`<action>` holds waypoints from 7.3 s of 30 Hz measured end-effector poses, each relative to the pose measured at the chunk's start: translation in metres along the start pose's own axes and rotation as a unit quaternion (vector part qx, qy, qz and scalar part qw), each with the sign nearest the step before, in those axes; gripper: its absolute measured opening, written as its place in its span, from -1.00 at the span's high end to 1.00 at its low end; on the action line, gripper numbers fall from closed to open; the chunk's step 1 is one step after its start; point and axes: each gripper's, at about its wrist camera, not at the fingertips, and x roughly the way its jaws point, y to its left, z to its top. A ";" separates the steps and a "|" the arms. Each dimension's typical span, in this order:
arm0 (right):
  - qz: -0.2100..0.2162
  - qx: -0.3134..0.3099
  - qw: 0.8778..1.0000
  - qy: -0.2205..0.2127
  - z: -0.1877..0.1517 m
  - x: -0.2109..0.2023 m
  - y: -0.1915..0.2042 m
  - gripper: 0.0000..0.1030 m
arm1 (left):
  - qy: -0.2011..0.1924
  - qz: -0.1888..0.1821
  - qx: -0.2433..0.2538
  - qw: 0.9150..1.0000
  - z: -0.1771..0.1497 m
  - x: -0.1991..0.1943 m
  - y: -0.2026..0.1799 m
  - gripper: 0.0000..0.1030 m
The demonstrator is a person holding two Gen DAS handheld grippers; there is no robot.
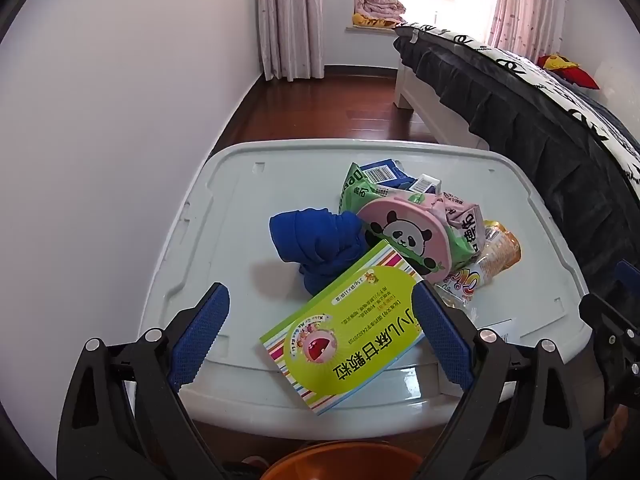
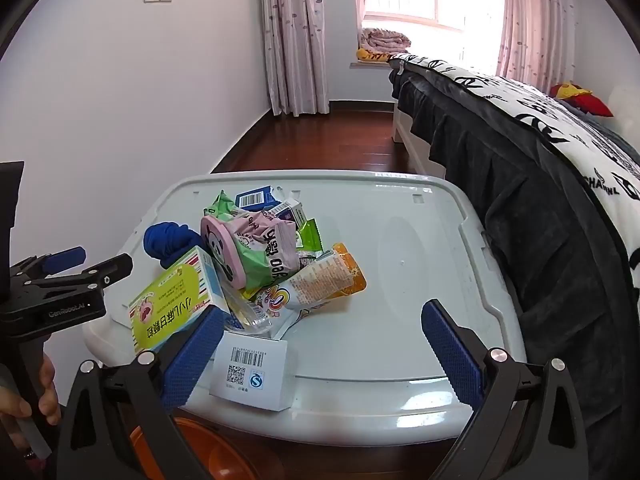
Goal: Collect trash
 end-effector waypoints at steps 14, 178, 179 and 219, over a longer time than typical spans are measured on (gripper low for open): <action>-0.003 -0.005 1.000 0.004 -0.003 0.000 0.002 -0.90 | 0.007 0.003 0.007 1.000 -0.001 0.004 -0.002 -0.75; 0.033 0.018 0.997 0.063 -0.025 0.027 0.005 -0.24 | 0.087 -0.218 0.356 0.904 -0.045 0.103 -0.014 -0.62; 0.034 0.019 0.997 0.061 -0.024 0.024 0.004 -0.24 | 0.082 -0.214 0.352 0.907 -0.045 0.098 -0.014 -0.62; 0.178 -0.095 0.949 0.242 -0.142 -0.013 0.081 -0.24 | 0.380 -0.106 0.045 0.918 -0.232 0.008 -0.004 -0.62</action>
